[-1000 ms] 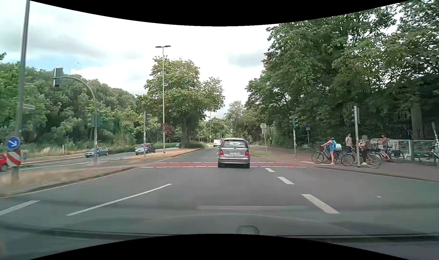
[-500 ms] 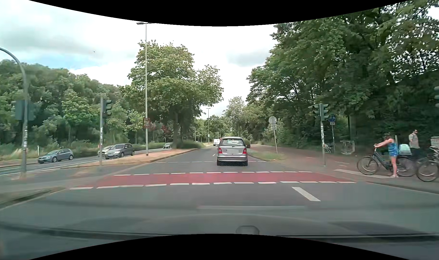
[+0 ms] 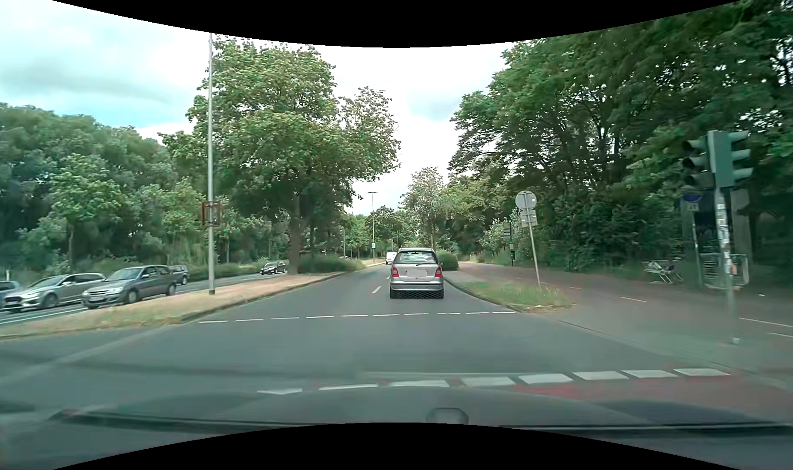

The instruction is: Follow the waypoints while adhering to traffic rules and regulations

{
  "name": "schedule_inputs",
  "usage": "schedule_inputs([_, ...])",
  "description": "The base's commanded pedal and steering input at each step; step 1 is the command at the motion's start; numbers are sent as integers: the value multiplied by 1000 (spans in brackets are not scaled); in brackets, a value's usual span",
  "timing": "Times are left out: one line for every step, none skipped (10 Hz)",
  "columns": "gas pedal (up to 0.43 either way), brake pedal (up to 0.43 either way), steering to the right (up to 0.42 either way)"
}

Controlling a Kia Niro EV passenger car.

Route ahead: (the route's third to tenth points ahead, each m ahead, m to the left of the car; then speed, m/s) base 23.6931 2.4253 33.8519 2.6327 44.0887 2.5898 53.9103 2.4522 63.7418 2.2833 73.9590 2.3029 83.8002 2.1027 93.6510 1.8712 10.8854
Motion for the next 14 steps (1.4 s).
schedule_inputs([209, 18, -4])
schedule_inputs([197, 18, -5])
schedule_inputs([197, 18, -5])
schedule_inputs([189, 18, -6])
schedule_inputs([189, 18, -7])
schedule_inputs([189, 18, -7])
schedule_inputs([197, 18, -7])
schedule_inputs([197, 18, -7])
schedule_inputs([197, 18, -6])
schedule_inputs([209, 18, -6])
schedule_inputs([220, 18, -5])
schedule_inputs([220, 18, -3])
schedule_inputs([220, 18, -1])
schedule_inputs([220, 18, -1])
